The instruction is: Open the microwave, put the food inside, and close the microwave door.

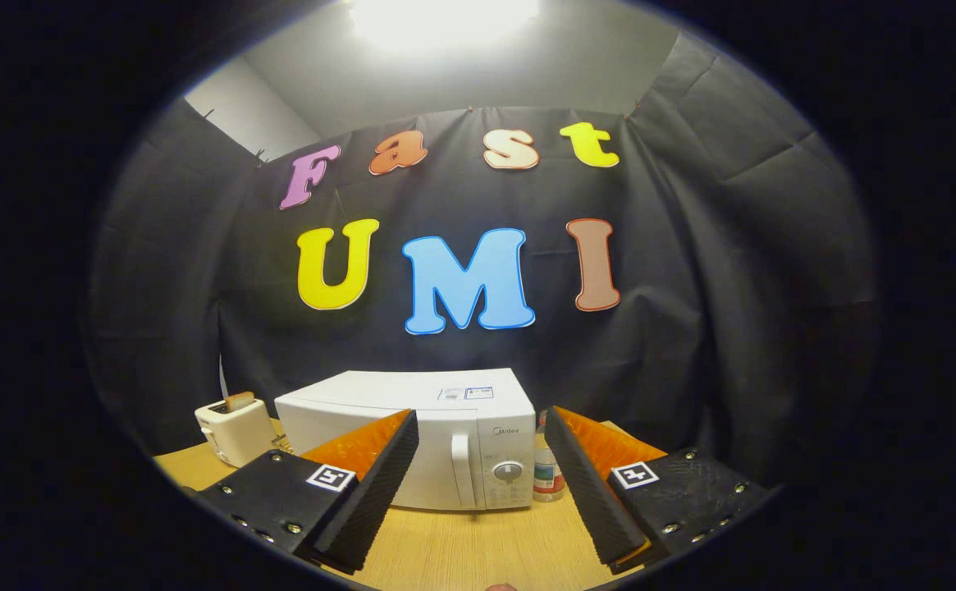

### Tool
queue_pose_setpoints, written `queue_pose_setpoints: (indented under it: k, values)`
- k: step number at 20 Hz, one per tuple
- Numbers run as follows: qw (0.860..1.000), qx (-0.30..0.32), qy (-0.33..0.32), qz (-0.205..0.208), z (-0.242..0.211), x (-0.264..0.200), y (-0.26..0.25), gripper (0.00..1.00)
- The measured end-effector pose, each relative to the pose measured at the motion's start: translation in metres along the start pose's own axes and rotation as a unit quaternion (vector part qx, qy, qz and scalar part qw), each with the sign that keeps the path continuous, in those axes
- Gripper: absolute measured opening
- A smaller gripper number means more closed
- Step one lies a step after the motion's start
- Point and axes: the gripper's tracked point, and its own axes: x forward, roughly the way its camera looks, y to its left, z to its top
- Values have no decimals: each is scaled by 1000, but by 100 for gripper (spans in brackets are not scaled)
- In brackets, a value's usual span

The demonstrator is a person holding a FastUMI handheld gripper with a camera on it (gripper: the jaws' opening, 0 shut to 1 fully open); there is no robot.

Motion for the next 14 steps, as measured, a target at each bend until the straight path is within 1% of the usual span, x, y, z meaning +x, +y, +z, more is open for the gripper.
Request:
queue_pose_setpoints:
  k: [2, 8, 14]
  values:
    - [1000, -3, 7, -1, -12, 19, -2, 98]
    - [999, -11, 41, 14, -56, 75, 6, 98]
    - [996, -20, 83, 29, -104, 113, 14, 98]
